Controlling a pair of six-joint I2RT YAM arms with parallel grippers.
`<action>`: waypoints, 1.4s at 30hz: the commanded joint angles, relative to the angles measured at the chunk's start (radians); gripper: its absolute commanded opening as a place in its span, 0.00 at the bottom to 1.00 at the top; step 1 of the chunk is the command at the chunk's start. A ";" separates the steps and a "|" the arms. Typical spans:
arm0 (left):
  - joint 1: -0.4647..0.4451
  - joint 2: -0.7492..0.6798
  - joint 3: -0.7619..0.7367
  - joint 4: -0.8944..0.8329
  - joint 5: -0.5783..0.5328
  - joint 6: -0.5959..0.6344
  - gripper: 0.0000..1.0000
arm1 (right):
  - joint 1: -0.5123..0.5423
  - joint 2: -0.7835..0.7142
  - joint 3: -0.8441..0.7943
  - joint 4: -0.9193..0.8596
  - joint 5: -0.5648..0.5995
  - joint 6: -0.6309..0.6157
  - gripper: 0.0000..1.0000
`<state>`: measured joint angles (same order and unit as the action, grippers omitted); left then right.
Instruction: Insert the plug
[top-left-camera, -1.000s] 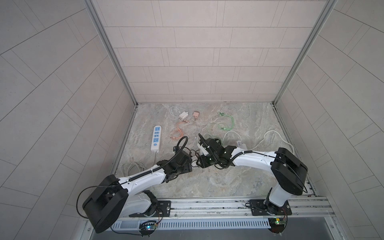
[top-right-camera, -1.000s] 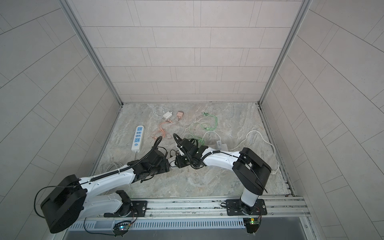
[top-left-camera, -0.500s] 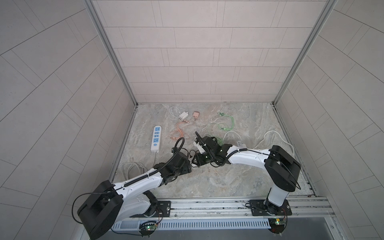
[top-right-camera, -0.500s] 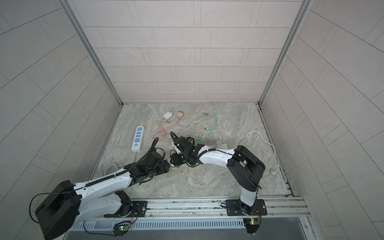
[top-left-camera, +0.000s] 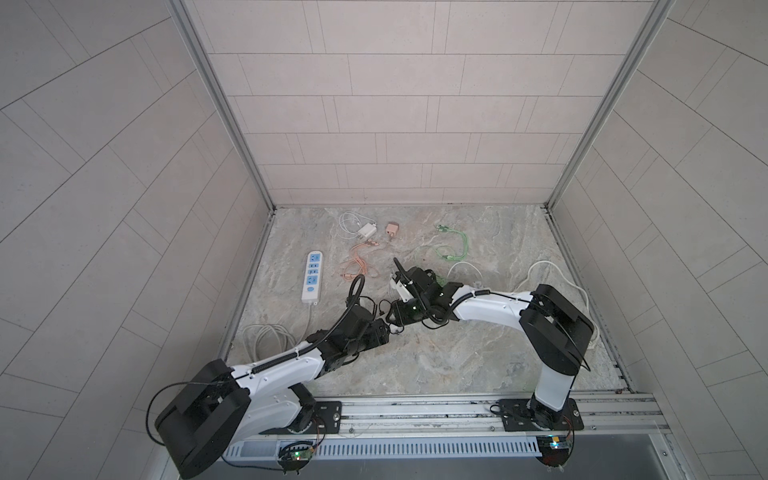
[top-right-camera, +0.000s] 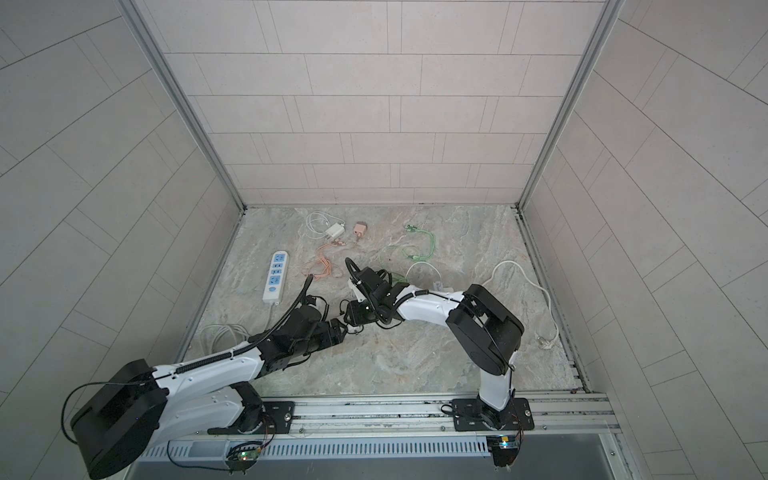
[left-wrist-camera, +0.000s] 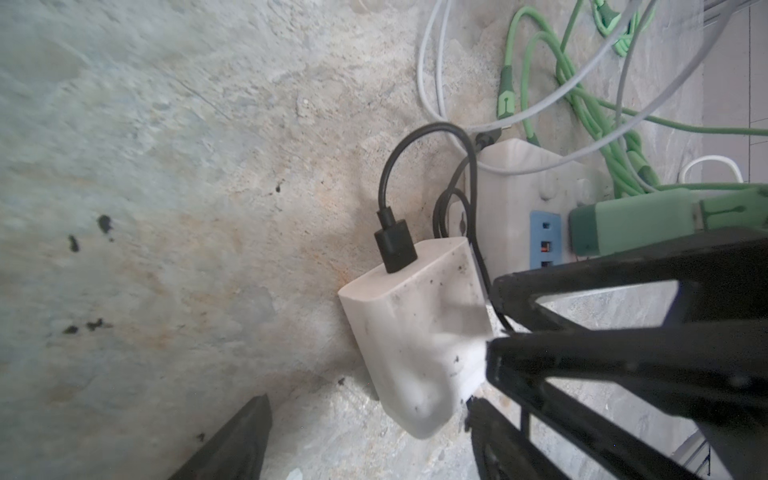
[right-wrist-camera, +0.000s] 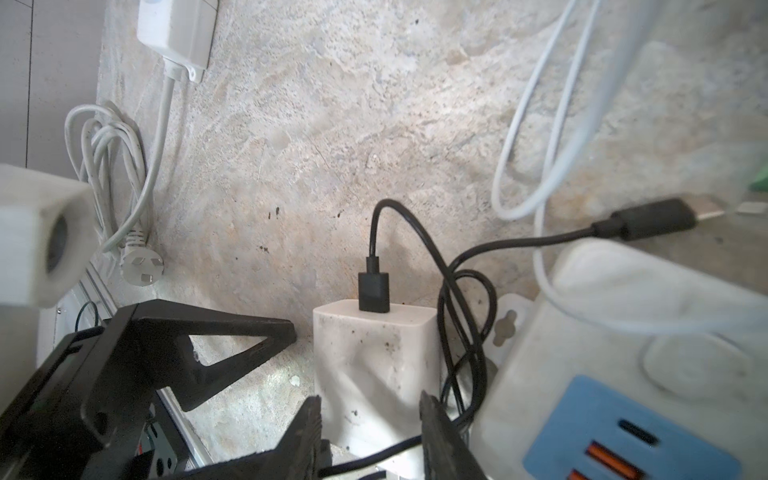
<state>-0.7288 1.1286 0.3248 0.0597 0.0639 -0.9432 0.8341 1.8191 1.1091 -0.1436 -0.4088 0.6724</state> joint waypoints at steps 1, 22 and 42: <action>-0.003 0.016 -0.012 0.038 -0.006 -0.002 0.82 | 0.003 0.012 0.013 0.000 -0.024 0.022 0.40; -0.027 0.053 0.003 0.028 -0.011 -0.027 0.84 | 0.042 -0.073 -0.182 0.262 -0.105 0.268 0.40; -0.060 -0.002 -0.009 0.011 -0.066 -0.055 0.84 | 0.022 -0.077 -0.233 0.292 -0.047 0.253 0.41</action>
<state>-0.7879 1.1347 0.3298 0.0586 0.0349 -0.9802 0.8478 1.7287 0.8619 0.2192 -0.4469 0.9661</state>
